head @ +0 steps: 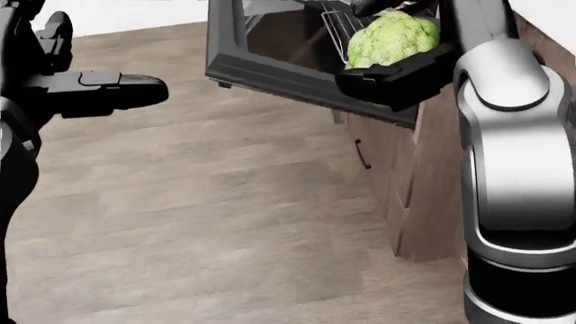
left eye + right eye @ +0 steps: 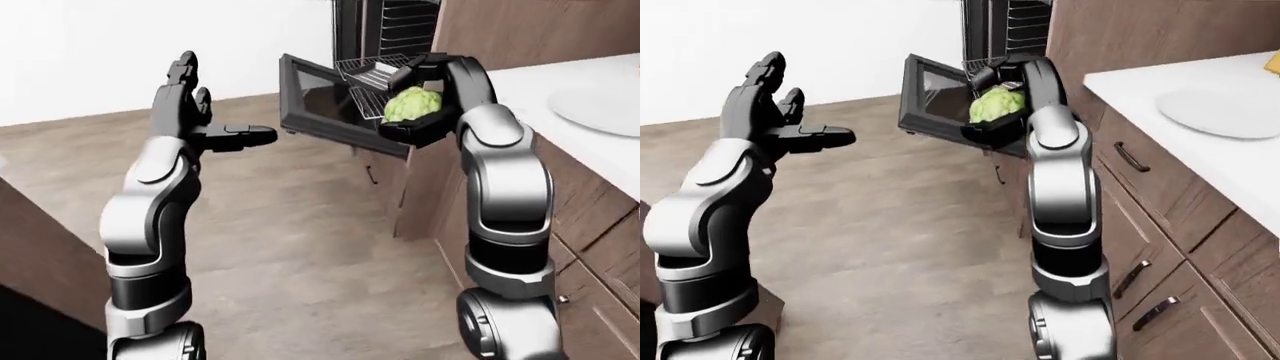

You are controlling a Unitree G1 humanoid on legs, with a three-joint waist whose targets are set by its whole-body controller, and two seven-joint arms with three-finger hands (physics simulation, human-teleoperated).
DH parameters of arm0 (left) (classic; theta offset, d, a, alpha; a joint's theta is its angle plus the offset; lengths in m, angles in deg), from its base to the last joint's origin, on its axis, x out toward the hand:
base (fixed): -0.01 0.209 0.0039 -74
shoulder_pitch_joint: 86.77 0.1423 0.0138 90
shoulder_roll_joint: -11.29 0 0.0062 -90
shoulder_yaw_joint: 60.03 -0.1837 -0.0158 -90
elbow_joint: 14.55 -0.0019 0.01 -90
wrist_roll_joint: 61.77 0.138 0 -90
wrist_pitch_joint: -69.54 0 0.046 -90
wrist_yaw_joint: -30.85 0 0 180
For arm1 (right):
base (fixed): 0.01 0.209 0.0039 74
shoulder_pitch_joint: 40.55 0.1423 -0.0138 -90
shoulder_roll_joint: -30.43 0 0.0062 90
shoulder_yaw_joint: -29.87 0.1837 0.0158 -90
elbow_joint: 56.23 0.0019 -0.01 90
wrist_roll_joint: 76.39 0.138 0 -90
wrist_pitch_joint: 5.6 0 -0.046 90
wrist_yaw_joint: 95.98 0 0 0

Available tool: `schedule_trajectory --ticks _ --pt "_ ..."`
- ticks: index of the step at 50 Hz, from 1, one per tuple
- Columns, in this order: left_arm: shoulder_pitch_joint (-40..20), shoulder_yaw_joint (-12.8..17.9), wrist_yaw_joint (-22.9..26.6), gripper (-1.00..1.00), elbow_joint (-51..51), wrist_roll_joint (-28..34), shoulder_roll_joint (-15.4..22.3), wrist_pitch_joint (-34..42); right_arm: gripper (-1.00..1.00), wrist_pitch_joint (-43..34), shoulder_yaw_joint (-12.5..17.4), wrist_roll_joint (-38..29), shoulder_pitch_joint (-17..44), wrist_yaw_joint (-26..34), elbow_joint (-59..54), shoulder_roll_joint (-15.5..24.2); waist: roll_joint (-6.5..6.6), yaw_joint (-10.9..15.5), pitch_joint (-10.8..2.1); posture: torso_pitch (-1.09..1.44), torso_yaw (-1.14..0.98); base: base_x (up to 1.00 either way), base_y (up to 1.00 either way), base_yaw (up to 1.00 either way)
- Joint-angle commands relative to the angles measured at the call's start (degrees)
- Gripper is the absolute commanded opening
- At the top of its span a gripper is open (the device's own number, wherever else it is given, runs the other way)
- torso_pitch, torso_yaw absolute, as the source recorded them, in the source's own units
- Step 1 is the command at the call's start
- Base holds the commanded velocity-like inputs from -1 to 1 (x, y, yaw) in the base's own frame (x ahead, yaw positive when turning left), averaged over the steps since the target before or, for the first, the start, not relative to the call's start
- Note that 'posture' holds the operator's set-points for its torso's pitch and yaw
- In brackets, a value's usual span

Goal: Place the broccoli on the rack of the oven.

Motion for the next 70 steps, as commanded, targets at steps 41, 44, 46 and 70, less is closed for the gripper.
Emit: schedule_trajectory --ticks 41,44,46,70 --pt "-2.04 0.31 -0.05 1.0 1.85 0.49 0.36 -1.95 -1.0 3.18 1.39 5.45 2.52 -3.8 0.98 1.04 -1.29 -1.45 0.0 0.0 0.0 0.13 0.05 0.15" --pt "-1.97 0.28 -0.06 1.0 1.96 0.52 0.32 -1.94 -1.0 3.32 1.44 5.76 2.68 -3.93 0.79 1.3 1.56 -2.39 -0.28 0.0 0.0 0.57 -0.1 0.0" --pt "-1.94 0.17 0.01 1.0 1.76 0.61 0.26 -2.21 -1.0 3.36 1.39 5.88 2.81 -4.0 0.66 1.4 5.36 -2.32 -1.15 0.0 0.0 0.59 -0.11 0.0" --pt "-1.95 0.04 -0.09 1.0 2.19 0.78 -0.05 -1.78 -1.0 3.48 1.29 6.18 1.65 -4.2 1.38 1.45 -0.88 -2.12 -0.38 0.0 0.0 0.61 -0.12 0.0"
